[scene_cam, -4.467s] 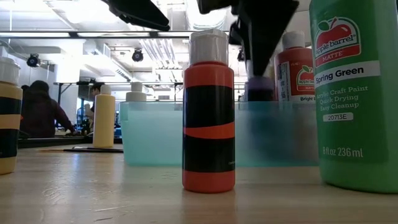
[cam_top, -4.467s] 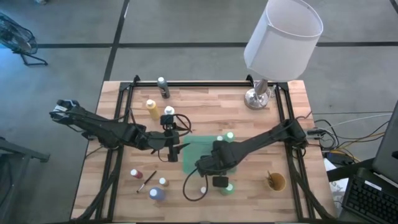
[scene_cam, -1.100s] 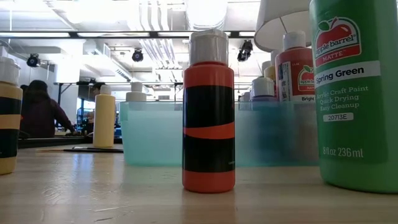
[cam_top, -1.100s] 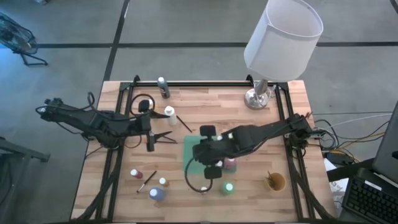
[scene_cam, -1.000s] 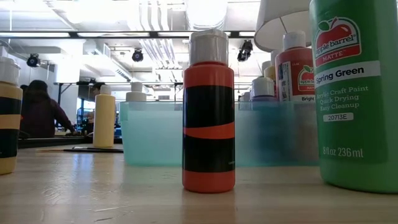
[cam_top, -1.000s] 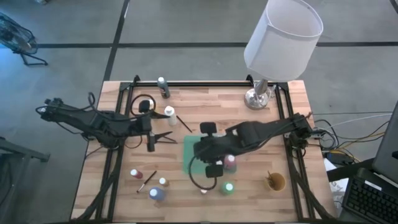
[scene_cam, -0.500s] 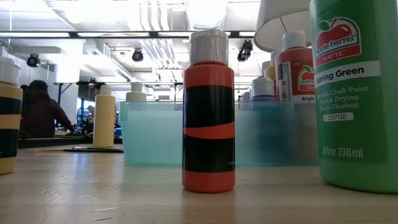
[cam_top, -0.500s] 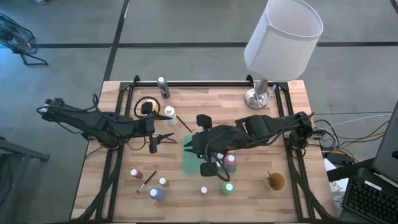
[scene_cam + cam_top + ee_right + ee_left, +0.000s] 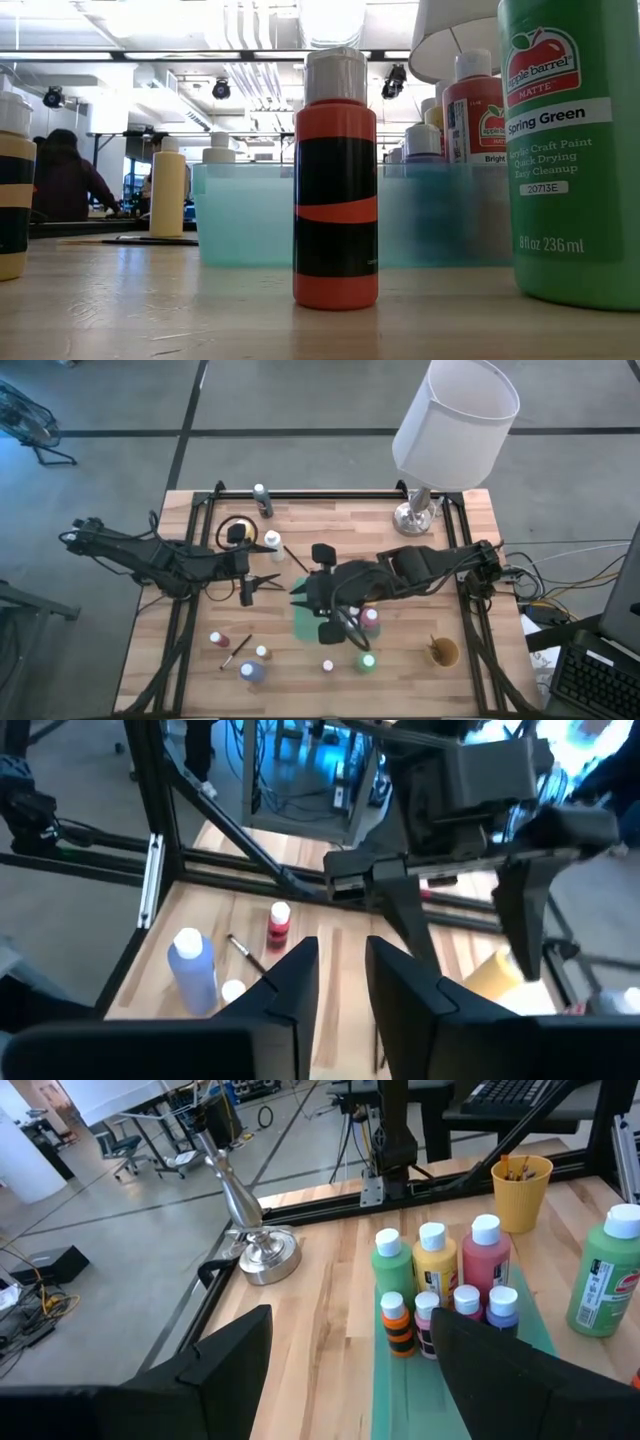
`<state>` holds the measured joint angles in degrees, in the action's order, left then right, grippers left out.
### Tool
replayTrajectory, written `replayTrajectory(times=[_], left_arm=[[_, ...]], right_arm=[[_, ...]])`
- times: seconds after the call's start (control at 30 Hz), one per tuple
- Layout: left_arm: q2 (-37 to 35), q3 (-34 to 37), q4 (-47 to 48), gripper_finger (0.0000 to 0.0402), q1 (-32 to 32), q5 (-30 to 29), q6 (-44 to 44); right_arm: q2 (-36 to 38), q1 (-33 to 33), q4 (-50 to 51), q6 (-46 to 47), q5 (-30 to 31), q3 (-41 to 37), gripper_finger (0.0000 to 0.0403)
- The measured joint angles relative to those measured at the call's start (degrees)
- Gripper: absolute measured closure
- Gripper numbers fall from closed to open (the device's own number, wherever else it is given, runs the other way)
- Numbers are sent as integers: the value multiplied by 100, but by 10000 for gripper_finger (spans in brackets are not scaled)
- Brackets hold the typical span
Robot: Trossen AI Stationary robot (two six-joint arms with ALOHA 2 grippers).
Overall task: Pick & Place Paint Supplies
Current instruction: Put the green paint bottle into the green bin
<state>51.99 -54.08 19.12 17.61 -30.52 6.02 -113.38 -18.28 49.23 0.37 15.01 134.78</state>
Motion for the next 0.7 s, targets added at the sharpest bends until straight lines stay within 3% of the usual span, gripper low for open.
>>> replayTrajectory(times=[0.2, 0.33, 0.47, 0.7], left_arm=[[0, 0, 1, 124, 0, 0, 0], [0, 0, 2, 126, 0, 0, 0], [0, 0, 2, 126, 0, 0, 2], [0, 0, -1, 124, 0, 0, 2]], right_arm=[[0, 7, 94, 148, -30, 0, 299], [17, 7, 938, 538, -396, 0, 284], [37, -22, 1921, 1513, -1032, 0, 273], [-79, -540, 3153, 2877, -1104, -20, 276]])
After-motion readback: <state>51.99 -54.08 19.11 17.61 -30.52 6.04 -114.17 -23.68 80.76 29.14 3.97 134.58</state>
